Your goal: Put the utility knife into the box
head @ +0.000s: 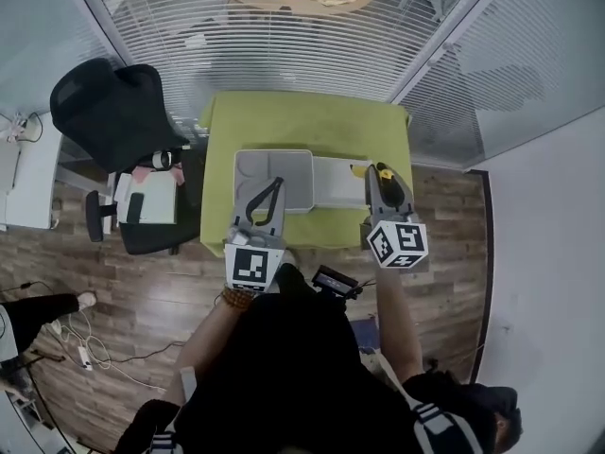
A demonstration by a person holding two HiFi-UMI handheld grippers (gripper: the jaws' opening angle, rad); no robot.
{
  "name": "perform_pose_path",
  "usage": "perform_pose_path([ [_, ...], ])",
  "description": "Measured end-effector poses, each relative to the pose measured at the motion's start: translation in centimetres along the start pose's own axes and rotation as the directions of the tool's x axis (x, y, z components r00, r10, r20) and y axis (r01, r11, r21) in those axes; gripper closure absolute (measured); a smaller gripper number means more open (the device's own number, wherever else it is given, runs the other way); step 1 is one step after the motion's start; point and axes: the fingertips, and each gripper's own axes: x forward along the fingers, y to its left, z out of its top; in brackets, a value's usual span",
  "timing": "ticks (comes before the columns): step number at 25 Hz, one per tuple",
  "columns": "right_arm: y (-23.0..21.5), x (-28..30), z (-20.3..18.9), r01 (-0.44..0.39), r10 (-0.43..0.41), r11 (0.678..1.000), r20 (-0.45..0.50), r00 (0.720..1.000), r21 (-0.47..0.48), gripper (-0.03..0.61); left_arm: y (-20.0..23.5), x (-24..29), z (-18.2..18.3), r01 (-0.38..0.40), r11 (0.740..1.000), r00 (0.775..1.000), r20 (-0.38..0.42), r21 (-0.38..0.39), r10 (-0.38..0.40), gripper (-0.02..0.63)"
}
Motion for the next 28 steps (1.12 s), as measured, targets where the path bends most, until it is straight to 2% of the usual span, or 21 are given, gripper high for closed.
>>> perform_pose_path([
  [9,-3.1,4.1,-1.4,-0.118,0.119,0.993,-0.052,0.992,0.02,0.513,0.0,4.2,-0.9,-0.055,0.998,0.998,-0.021,0.017,0.056,0.603],
  [13,-4.7,5.6,-2.5,-0.166,0.168,0.986,-0.083,0.982,0.028,0.513,-0.8,5.8,-1.8,-0.074,0.997,0.996,-0.042,0.019,0.074,0.603],
  [17,-4.4,7.2,-4.7,-0.232,0.231,0.973,-0.129,0.964,0.012,0.512,-0.8,5.8,-2.7,-0.1,0.995,0.993,-0.061,0.024,0.101,0.603],
  [28,-4.3,9.8,-9.8,-0.287,0.281,0.958,-0.228,0.932,0.007,0.514,-0.4,6.1,-4.3,-0.084,0.996,0.992,-0.094,0.007,0.084,0.603],
])
